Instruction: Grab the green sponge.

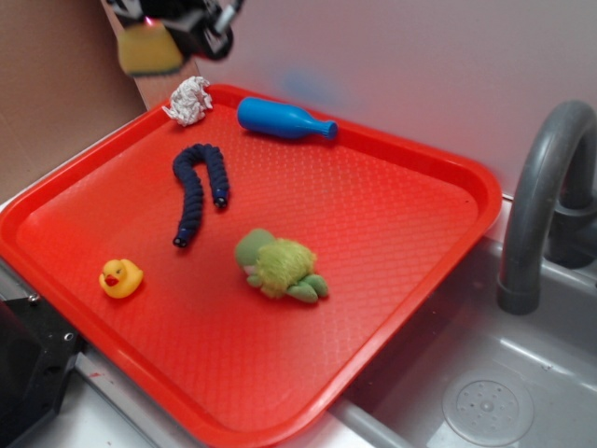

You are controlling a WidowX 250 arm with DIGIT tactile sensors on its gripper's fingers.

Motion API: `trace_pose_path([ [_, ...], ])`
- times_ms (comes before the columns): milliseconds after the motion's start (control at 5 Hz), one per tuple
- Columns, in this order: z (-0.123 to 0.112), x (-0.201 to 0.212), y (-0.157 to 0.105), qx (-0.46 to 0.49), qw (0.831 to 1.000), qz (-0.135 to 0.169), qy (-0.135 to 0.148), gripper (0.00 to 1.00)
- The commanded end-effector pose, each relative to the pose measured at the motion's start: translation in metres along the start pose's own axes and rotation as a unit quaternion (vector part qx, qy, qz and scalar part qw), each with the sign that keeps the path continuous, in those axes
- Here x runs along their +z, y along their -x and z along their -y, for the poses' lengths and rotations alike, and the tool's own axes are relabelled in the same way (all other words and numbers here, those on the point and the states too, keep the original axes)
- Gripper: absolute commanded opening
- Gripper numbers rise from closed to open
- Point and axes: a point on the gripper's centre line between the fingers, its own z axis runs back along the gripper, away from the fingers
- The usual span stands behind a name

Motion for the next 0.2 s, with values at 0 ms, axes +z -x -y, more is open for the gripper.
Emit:
trace_pose_path([
  [0, -0.0284, 0.0437, 0.0044, -0.013, 0.996, 0.069, 0.048, 0.0],
])
